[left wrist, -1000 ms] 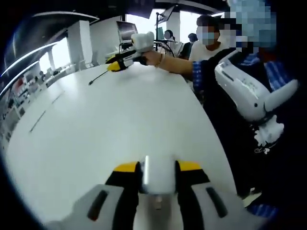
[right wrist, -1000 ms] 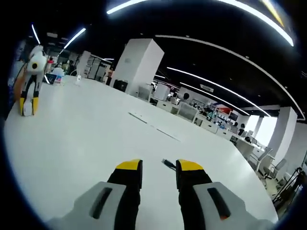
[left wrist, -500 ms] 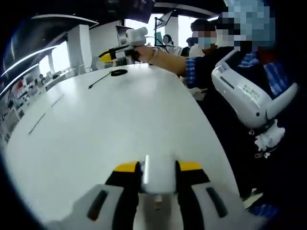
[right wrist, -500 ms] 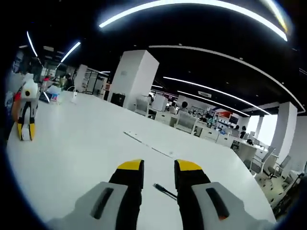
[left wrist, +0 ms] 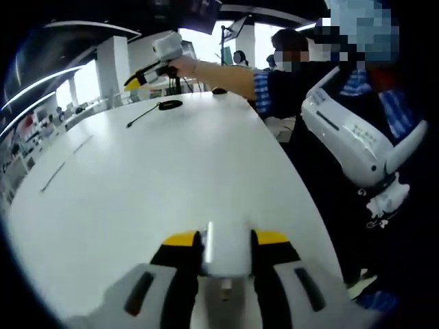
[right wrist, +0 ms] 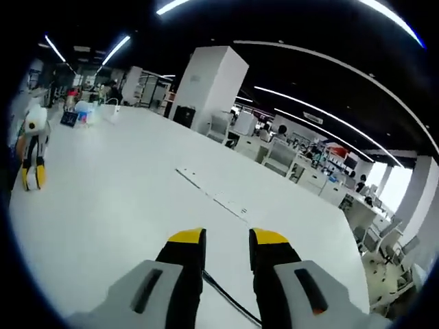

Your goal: Plug the desk Type‑C cable into the charger adapter.

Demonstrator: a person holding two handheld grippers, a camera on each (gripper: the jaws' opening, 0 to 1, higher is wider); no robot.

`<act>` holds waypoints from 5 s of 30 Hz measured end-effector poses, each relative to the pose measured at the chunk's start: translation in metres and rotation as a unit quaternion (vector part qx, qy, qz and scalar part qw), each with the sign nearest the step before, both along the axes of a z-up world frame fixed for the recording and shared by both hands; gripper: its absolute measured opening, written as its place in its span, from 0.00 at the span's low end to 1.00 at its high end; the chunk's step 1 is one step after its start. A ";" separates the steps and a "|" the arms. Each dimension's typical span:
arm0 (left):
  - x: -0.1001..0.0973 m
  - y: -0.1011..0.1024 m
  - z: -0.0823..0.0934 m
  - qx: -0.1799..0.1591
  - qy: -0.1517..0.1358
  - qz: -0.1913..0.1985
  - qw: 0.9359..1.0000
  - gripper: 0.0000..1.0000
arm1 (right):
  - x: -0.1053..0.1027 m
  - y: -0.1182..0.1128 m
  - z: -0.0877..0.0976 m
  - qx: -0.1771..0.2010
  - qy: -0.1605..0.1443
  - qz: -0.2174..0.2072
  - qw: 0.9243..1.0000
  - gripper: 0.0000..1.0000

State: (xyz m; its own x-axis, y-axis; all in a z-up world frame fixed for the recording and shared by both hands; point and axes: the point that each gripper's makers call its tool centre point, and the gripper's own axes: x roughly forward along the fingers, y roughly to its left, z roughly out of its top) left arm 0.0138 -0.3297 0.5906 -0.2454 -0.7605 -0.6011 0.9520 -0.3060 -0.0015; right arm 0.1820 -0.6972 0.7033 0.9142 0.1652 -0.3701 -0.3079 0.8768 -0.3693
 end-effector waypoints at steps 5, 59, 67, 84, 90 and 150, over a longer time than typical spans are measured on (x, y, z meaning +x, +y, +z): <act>0.000 0.000 0.000 -0.001 0.001 0.000 1.000 0.29 | 0.011 0.001 -0.010 -0.030 0.046 0.025 0.998 0.25; 0.001 -0.002 0.002 -0.018 0.007 -0.012 1.000 0.29 | 0.004 -0.012 -0.124 -0.195 0.465 0.191 0.842 0.09; 0.001 -0.002 0.003 -0.018 0.007 -0.013 1.000 0.29 | 0.002 -0.011 -0.124 -0.187 0.486 0.190 0.832 0.05; 0.001 -0.002 0.003 -0.020 0.006 -0.015 1.000 0.29 | 0.002 -0.009 -0.125 -0.186 0.499 0.125 0.837 0.05; 0.001 -0.002 0.003 -0.023 0.008 -0.017 1.000 0.29 | 0.000 -0.008 -0.125 -0.178 0.503 0.087 0.841 0.05; 0.006 -0.023 0.003 -0.044 0.016 0.013 0.999 0.29 | -0.159 0.144 -0.093 -0.095 0.305 0.322 0.891 0.05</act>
